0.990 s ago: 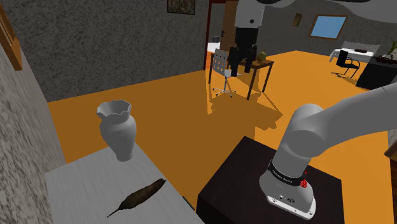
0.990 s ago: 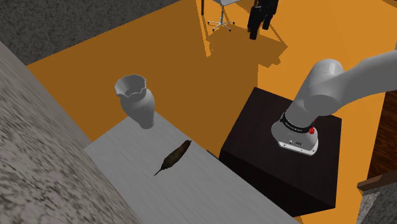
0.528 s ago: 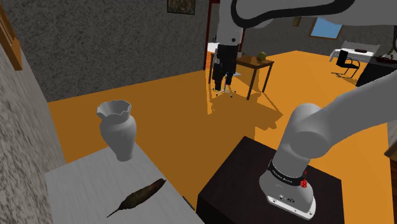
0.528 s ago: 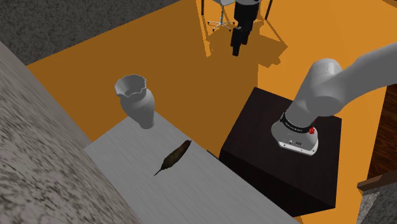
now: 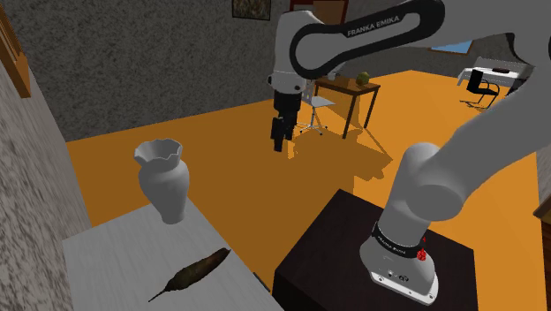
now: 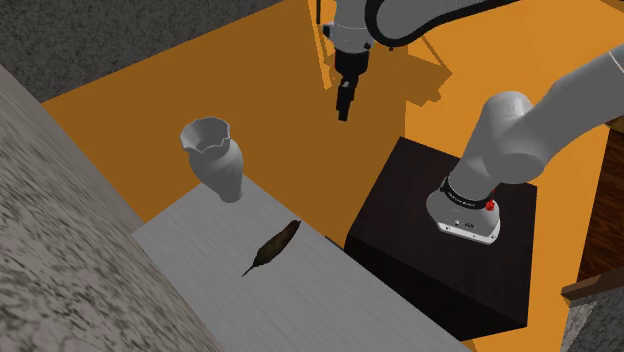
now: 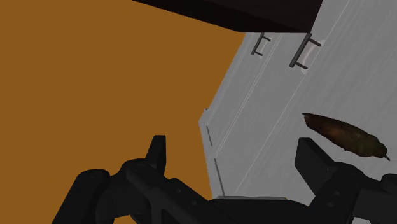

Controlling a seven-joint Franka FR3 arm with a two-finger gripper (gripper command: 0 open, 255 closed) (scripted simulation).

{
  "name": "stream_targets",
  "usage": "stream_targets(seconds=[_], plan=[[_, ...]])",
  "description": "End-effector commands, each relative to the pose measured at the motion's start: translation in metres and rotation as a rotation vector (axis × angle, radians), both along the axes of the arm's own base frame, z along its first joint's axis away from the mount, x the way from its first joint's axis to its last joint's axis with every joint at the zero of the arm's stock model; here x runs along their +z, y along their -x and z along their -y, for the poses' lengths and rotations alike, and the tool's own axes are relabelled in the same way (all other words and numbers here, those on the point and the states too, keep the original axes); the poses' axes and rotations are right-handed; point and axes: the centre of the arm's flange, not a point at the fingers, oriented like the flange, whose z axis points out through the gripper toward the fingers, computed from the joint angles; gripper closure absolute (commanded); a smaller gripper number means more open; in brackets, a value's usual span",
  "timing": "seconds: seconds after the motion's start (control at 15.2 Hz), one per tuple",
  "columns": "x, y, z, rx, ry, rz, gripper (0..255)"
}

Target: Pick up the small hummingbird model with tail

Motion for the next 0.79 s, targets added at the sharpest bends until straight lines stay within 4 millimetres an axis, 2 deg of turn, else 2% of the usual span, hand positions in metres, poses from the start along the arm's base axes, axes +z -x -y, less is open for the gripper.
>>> stream_targets(seconds=[0.0,0.73], plan=[[-0.016,-0.012,-0.017,0.061,-0.008,0.009,0],[-0.109,-0.050,-0.116,0.387,-0.051,0.048,0]])
